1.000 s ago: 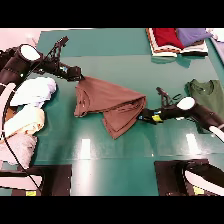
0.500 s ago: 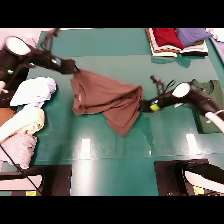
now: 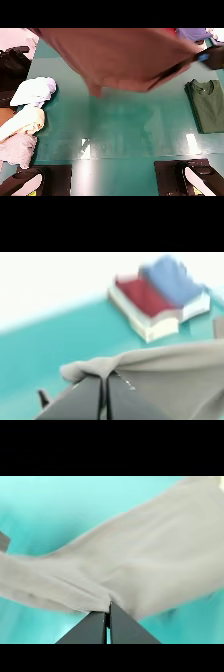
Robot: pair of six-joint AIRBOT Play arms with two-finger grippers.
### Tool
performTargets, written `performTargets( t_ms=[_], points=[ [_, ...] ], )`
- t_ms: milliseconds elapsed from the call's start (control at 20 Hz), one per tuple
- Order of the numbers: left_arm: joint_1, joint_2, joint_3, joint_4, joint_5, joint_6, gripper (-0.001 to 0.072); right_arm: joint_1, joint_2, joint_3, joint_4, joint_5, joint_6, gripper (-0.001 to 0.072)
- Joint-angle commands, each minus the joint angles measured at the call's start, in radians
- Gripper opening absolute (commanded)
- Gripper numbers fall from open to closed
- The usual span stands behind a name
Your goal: Fold the shirts.
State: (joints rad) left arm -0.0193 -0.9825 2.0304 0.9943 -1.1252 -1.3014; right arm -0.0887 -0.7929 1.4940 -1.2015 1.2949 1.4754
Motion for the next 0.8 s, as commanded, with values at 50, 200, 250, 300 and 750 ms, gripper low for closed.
performTargets(
  t_ms=[50, 200, 250, 300, 750],
  points=[
    [0.008, 0.195, 0.053, 0.039, 0.106, 0.002, 0.0026, -0.108, 0.091, 0.219, -0.028, 0.098, 0.002, 0.0017],
    [0.008, 0.222, 0.046, 0.039, 0.119, 0.002, 0.0026, -0.139, 0.051, 0.323, -0.021, 0.193, 0.039, 0.0017],
    [0.008, 0.222, 0.022, 0.041, 0.119, 0.002, 0.0026, -0.139, 0.026, 0.346, -0.020, 0.230, 0.044, 0.0016],
    [0.008, 0.210, -0.011, 0.047, 0.114, 0.002, 0.0026, -0.139, -0.004, 0.359, -0.019, 0.262, 0.050, 0.0017],
    [0.003, -0.274, -0.437, 0.074, -0.084, -0.006, 0.0027, 0.063, -0.431, -0.015, 0.017, 0.145, 0.068, 0.0017]
  ],
)
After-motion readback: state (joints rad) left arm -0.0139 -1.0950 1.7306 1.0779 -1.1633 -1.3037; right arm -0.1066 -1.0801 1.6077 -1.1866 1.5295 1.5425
